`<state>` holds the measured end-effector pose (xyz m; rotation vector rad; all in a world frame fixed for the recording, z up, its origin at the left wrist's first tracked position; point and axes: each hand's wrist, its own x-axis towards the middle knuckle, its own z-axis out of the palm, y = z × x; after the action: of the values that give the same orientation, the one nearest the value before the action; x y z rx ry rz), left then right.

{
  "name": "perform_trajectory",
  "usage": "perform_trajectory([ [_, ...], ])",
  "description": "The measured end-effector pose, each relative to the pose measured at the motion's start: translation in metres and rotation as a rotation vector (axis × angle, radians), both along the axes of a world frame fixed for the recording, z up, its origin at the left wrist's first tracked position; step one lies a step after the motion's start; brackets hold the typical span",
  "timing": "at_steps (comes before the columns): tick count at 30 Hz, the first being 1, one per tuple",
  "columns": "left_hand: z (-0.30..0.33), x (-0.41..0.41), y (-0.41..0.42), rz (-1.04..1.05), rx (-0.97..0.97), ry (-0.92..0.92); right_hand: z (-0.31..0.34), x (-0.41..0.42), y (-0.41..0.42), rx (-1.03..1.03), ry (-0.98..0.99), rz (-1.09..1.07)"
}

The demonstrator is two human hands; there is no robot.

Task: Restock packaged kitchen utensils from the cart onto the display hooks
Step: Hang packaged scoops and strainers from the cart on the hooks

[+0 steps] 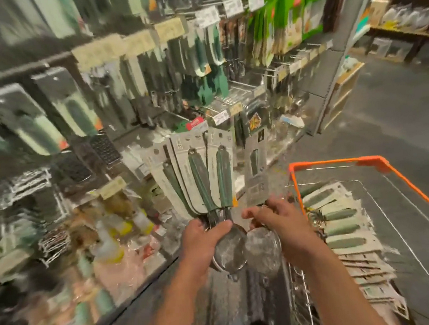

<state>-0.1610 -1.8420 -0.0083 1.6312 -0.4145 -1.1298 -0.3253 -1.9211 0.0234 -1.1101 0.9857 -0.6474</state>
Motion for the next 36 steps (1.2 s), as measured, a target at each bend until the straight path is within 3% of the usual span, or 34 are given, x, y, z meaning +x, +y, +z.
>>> perform_trajectory([
  [13,0.042,0.107,0.226,0.403,-0.017,-0.149,0.03,0.164,0.181,-0.026,0.03,0.205],
  [17,0.049,0.133,0.245,0.559,-0.046,-0.148,0.034,0.213,0.188,-0.069,-0.013,0.299],
  [21,0.055,0.151,0.243,0.684,-0.084,-0.109,0.034,0.254,0.175,0.034,-0.084,0.378],
  [29,0.061,0.188,0.219,0.869,-0.059,-0.101,0.035,0.32,0.124,-0.017,0.048,0.66],
  [36,0.049,0.211,0.224,1.057,-0.026,0.037,0.032,0.36,0.114,-0.072,0.087,0.655],
])
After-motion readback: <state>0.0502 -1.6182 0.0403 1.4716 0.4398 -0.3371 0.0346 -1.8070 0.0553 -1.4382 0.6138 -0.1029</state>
